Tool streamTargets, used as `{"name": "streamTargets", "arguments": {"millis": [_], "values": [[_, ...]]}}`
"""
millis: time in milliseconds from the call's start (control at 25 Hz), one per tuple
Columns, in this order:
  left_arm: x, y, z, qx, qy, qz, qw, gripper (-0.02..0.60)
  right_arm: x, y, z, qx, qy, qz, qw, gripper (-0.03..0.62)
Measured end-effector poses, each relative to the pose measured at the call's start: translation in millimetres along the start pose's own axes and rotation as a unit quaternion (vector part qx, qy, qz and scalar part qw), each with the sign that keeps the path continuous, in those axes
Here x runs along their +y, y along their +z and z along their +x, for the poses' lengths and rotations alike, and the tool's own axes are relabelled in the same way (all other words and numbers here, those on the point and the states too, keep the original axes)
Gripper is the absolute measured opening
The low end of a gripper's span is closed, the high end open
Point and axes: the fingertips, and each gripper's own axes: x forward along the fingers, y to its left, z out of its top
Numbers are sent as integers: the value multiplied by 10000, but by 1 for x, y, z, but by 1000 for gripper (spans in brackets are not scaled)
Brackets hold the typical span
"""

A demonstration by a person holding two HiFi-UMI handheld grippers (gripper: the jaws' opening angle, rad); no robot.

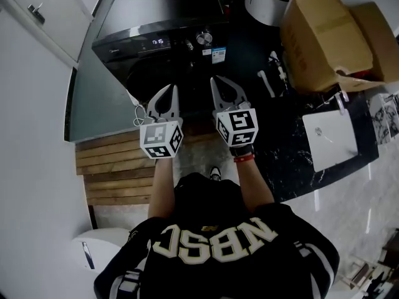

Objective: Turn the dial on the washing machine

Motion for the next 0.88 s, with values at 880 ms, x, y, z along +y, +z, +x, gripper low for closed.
{"name": "streamTargets", "arguments": {"millis": [880], "values": [[60,-24,93,281,-425,-103,9986,14,-38,-7,135,640,-170,-1738,9825,81]]}}
